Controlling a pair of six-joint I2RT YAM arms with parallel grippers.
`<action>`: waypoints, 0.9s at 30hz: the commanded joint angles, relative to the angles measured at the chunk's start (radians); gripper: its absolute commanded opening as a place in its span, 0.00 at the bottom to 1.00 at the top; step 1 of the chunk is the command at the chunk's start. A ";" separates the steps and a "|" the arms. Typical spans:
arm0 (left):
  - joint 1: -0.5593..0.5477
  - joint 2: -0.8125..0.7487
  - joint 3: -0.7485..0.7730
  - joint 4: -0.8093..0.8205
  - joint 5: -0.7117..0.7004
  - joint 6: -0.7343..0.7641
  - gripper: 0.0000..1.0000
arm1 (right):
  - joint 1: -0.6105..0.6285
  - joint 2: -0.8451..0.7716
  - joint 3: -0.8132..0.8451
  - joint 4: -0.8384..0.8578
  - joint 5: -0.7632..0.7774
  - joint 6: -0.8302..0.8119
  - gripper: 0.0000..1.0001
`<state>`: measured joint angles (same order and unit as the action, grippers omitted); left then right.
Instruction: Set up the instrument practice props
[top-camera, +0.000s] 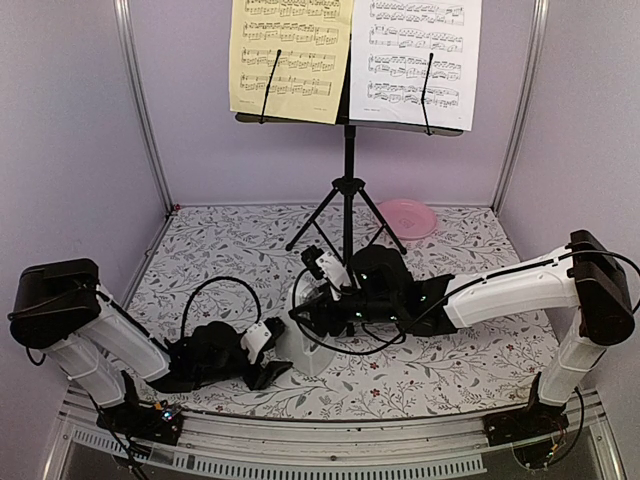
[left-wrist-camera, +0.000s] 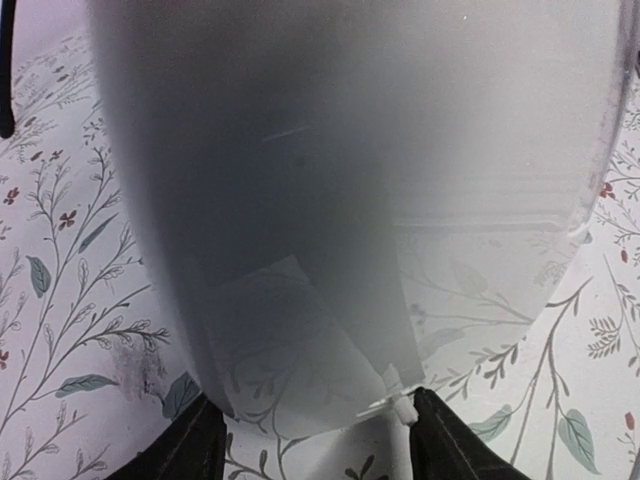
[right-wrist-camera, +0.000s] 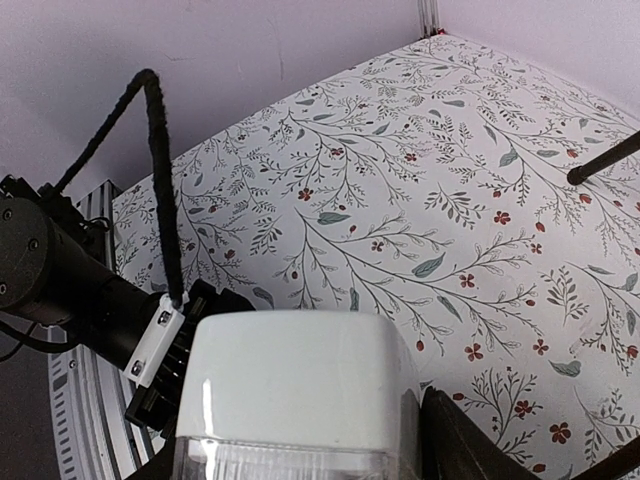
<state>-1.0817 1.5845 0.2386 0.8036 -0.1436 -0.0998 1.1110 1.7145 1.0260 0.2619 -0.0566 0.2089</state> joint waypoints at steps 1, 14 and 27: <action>-0.015 -0.010 0.005 0.023 0.033 0.021 0.67 | 0.001 -0.032 0.007 0.082 -0.043 0.040 0.46; -0.015 -0.275 -0.084 -0.094 -0.035 -0.124 0.89 | 0.005 -0.076 0.005 0.120 -0.080 0.077 0.97; -0.032 -0.355 -0.151 -0.196 -0.100 -0.324 0.44 | -0.252 -0.288 -0.247 0.134 -0.257 0.154 0.74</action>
<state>-1.0931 1.1839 0.0952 0.6483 -0.2119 -0.3485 0.9443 1.4315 0.8429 0.3969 -0.2386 0.3233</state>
